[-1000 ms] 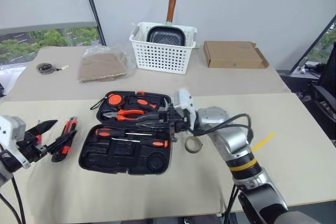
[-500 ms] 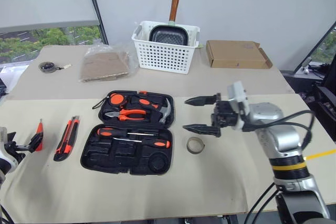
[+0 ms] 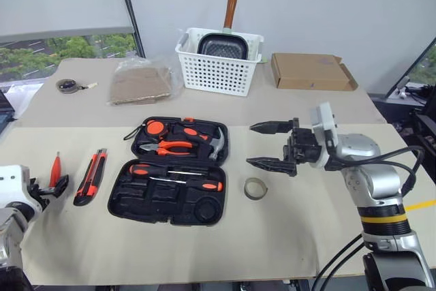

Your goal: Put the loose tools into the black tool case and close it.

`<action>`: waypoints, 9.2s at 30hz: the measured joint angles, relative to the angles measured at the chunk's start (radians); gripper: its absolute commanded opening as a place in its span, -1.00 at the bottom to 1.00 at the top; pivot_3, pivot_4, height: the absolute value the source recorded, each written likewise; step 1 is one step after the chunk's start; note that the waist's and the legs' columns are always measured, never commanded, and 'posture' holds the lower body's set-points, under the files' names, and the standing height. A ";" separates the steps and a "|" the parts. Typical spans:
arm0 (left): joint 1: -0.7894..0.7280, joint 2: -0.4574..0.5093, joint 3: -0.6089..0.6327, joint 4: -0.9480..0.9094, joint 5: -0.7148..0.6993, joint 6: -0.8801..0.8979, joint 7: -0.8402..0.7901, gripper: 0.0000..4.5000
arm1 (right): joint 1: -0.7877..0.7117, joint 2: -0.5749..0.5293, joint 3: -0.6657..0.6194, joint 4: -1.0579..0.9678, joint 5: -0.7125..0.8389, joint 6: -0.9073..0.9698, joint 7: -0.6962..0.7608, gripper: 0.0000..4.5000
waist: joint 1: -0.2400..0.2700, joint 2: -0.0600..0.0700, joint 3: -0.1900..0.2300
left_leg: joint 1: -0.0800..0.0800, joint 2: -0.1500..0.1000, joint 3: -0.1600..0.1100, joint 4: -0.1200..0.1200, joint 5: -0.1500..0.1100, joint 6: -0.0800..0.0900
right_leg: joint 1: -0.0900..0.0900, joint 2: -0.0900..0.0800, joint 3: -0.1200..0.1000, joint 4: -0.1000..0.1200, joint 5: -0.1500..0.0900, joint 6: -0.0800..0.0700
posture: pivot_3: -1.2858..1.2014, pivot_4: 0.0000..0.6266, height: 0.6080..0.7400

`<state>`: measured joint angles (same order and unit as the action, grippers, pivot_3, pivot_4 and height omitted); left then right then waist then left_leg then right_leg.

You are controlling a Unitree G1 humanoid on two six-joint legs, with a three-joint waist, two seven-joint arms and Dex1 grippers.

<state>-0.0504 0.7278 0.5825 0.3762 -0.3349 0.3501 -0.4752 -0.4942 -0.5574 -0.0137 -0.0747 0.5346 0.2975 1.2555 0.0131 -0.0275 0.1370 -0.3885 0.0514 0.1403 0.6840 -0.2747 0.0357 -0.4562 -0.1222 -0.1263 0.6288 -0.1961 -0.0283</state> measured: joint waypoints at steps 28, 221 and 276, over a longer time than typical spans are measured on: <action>-0.053 -0.025 -0.132 -0.455 -0.248 -0.043 -0.283 -0.79 | -0.001 0.001 -0.004 0.007 0.000 -0.013 0.011 1.00 | -0.001 -0.003 0.002 | -0.001 -0.003 0.003 -0.002 0.006 -0.002 | 0.001 0.000 0.000 -0.001 0.003 -0.005 | 0.03 -0.52 0.39; 0.189 -0.193 -0.036 -0.624 -0.114 0.254 0.143 0.97 | 0.040 -0.014 0.007 0.062 0.039 -0.117 0.080 1.00 | 0.002 0.005 0.003 | -0.001 0.000 -0.002 0.010 -0.004 0.008 | 0.006 0.007 0.003 -0.002 0.001 0.003 | 0.03 -0.52 0.39; -0.490 0.367 -1.010 0.017 -0.067 -0.766 -1.136 -0.20 | 0.114 -0.028 -0.019 -0.049 0.037 -0.116 -0.020 1.00 | -0.001 0.006 0.005 | -0.007 0.000 0.002 0.011 -0.001 0.016 | 0.000 0.009 0.003 -0.002 -0.001 0.005 | 0.03 -0.52 0.39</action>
<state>-0.5405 1.0943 -0.4276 0.3937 -0.4019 -0.4164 -1.6112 -0.3801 -0.5855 -0.0329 -0.1238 0.5720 0.1815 1.2355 0.0119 -0.0211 0.1415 -0.3954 0.0511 0.1428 0.6948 -0.2762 0.0521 -0.4560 -0.1127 -0.1234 0.6269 -0.1974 -0.0231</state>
